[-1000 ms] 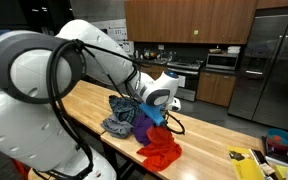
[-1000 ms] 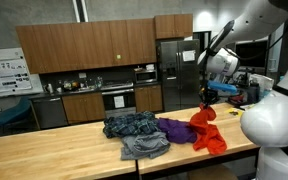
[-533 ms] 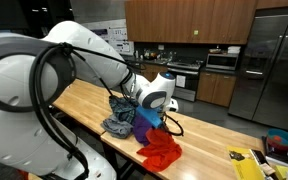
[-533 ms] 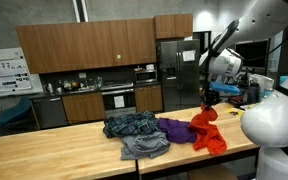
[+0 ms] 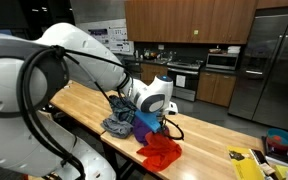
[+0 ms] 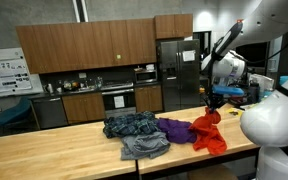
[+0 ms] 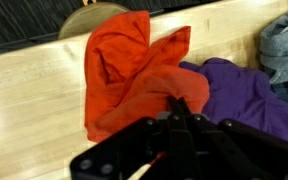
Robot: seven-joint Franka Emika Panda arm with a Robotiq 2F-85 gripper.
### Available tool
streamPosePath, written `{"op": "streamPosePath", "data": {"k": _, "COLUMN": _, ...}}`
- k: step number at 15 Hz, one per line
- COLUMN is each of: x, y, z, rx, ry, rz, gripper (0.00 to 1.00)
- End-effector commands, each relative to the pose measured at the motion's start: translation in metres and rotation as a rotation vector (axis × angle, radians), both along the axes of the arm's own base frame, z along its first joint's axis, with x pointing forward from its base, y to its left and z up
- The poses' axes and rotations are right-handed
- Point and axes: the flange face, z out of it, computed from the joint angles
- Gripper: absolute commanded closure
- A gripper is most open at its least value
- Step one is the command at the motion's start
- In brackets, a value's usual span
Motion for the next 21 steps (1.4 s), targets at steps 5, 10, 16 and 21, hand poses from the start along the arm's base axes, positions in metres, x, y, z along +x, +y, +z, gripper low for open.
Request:
{"op": "streamPosePath", "data": {"k": 5, "x": -0.019, "y": -0.016, "z": 0.009, "rx": -0.091, "ry": 0.015, "rz": -0.098, "gripper": 1.0}}
{"op": "streamPosePath", "data": {"k": 10, "x": -0.016, "y": -0.014, "z": 0.007, "rx": -0.106, "ry": 0.031, "rz": -0.076, "gripper": 1.0}}
{"op": "streamPosePath", "data": {"k": 16, "x": -0.012, "y": -0.01, "z": 0.005, "rx": -0.098, "ry": 0.048, "rz": -0.053, "gripper": 0.63}}
{"op": "streamPosePath", "data": {"k": 21, "x": -0.004, "y": -0.013, "z": 0.004, "rx": -0.094, "ry": 0.046, "rz": -0.071, "gripper": 0.3}}
